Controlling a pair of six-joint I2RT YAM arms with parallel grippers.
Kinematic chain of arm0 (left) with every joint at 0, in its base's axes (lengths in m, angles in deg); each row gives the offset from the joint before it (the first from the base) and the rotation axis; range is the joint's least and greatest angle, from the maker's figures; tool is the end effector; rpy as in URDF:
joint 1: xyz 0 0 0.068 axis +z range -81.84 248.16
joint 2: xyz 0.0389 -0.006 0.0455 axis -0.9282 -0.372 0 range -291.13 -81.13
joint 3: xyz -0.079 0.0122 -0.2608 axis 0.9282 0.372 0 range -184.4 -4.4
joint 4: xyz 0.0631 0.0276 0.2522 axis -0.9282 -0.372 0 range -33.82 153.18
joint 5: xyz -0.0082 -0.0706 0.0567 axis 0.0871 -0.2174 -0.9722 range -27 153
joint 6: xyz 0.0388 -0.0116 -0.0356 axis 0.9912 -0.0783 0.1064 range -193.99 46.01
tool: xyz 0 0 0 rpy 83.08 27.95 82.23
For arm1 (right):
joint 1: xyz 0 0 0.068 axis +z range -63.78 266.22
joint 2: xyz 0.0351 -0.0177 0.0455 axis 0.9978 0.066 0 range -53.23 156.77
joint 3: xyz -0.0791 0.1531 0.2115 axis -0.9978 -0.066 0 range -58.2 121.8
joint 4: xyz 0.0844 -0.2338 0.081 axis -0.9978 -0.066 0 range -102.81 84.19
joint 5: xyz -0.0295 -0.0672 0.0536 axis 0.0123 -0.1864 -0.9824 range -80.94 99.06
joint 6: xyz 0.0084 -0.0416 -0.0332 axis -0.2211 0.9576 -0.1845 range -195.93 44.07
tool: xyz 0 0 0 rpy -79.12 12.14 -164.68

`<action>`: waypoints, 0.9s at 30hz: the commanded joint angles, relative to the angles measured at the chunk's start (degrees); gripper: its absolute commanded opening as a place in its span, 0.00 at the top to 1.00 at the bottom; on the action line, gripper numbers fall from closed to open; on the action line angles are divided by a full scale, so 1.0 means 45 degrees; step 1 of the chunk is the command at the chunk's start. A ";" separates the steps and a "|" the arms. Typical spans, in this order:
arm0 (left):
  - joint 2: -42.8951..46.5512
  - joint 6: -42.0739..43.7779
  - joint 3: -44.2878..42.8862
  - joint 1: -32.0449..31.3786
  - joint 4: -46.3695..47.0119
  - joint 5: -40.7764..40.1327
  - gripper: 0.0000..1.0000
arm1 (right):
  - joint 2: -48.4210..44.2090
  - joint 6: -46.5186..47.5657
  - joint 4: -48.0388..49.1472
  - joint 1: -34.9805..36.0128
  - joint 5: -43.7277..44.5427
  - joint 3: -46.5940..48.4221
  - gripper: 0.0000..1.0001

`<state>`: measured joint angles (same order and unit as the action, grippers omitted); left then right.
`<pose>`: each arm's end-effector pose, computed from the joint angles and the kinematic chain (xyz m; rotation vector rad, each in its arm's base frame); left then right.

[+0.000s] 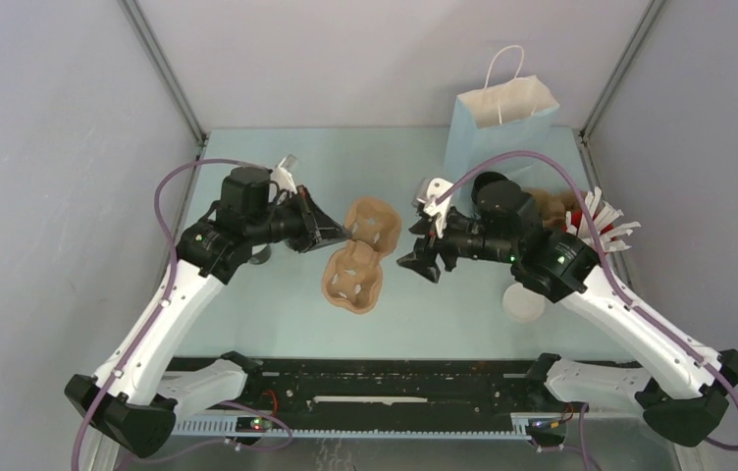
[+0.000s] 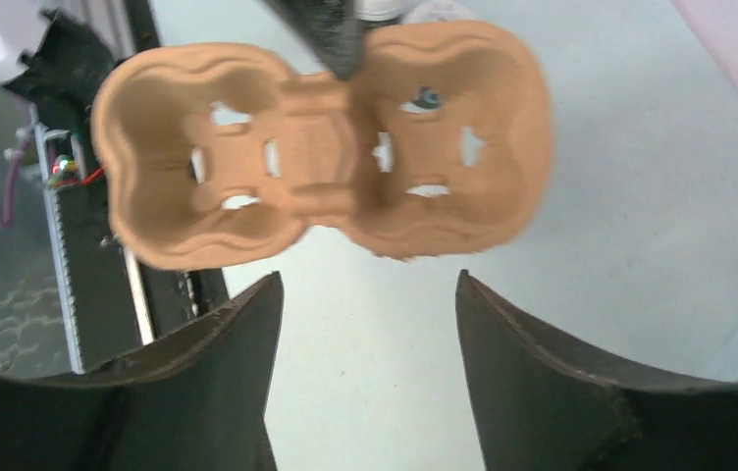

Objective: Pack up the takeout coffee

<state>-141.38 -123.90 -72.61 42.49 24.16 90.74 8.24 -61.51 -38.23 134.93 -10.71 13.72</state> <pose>0.1855 -0.1075 0.3815 -0.1693 2.3180 -1.2463 0.1385 0.1759 0.4087 -1.2400 1.5717 0.7266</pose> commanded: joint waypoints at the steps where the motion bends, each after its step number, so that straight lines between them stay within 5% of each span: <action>1: 0.0352 0.0257 -0.0347 -0.0115 -0.0175 0.0096 1.00 | -0.0538 -0.1060 0.2242 -0.2393 0.0334 -0.0191 0.21; 8: 0.0641 0.0438 -0.0889 -0.0116 -0.0897 -0.0898 1.00 | -0.0274 -0.9218 0.3416 -0.8417 0.3946 -0.0080 0.06; 13: 0.0808 0.0900 -0.1386 -0.0116 -0.1723 -0.1409 1.00 | 0.1703 -1.3421 0.6128 -1.1384 0.2461 -0.0007 0.00; 18: 0.1103 0.1145 -0.1568 -0.0099 -0.2128 -0.1599 1.00 | 0.3929 -1.5675 0.7960 -1.2187 0.1572 0.0855 0.07; 27: 0.0868 0.2357 -0.2688 0.0049 -0.3399 -0.2043 1.00 | 0.7274 -1.5701 0.7616 -1.2173 0.1295 0.3960 0.24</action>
<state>-137.32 -117.76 -79.30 42.31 11.22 83.20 38.91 -129.92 -7.54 79.87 -3.63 25.83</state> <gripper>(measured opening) 0.011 0.784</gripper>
